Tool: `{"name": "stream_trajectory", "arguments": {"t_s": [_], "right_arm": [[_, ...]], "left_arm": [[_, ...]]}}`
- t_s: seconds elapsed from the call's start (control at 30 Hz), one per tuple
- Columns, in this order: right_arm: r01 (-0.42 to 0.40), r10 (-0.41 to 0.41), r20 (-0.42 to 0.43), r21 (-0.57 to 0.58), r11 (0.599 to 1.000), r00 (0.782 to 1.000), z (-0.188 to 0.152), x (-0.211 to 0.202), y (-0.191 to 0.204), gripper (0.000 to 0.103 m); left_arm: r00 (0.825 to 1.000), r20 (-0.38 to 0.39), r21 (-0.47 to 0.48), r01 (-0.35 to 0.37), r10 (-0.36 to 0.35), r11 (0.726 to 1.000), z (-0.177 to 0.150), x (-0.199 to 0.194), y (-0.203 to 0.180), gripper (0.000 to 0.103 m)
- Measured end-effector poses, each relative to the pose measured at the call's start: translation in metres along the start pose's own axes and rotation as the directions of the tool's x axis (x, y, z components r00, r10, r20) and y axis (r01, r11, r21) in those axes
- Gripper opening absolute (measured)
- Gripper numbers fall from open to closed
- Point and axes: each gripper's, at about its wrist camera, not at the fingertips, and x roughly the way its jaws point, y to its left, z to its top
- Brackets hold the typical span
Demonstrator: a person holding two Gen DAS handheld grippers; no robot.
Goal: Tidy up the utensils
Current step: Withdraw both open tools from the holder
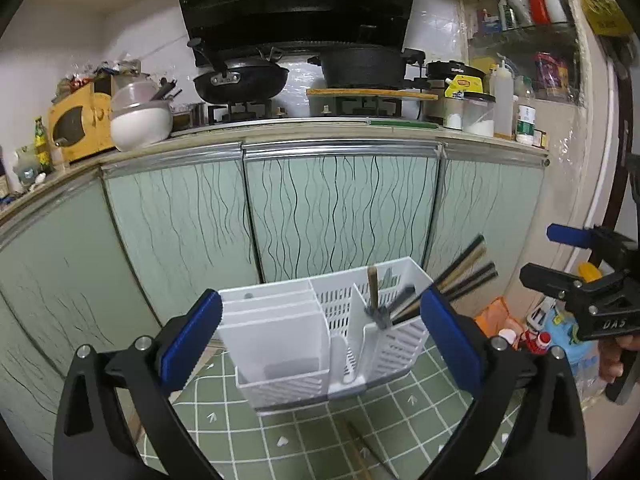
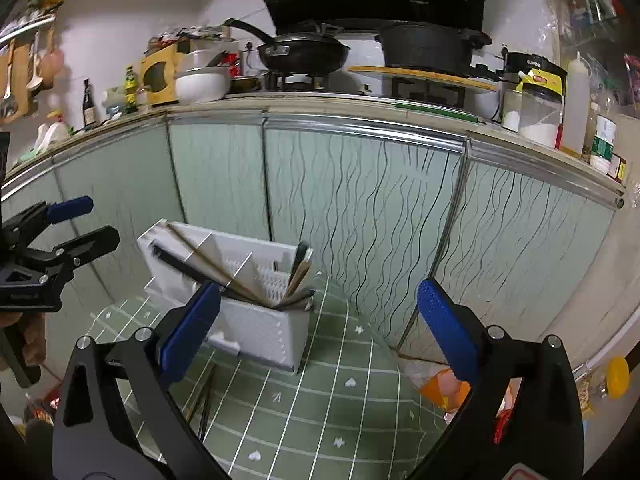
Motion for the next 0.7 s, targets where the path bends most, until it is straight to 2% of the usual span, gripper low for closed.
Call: {"name": "stream_trajectory", "arguments": {"t_s": [0.3,0.6,0.7], "right_arm": [[0.041,-0.041,0.023,-0.030,0.999,0.999,-0.029,-0.040,0.021,0.095],[0.050,-0.050,0.003,-0.014,0.999,0.999,-0.057,-0.056,0.027,0.095],[0.059,-0.059,0.001,-0.019,0.998,0.998,-0.067,-0.060,0.030,0.095]], "left_arm": [[1.000,0.015,-0.017,-0.024,0.025,1.000,-0.034,-0.042,0.001,0.097],[0.996,0.072,0.020,-0.057,0.056,0.998,-0.066,-0.079,-0.010,0.097],[0.997,0.063,0.016,-0.050,0.049,0.999,-0.073,-0.084,-0.012,0.097]]}}
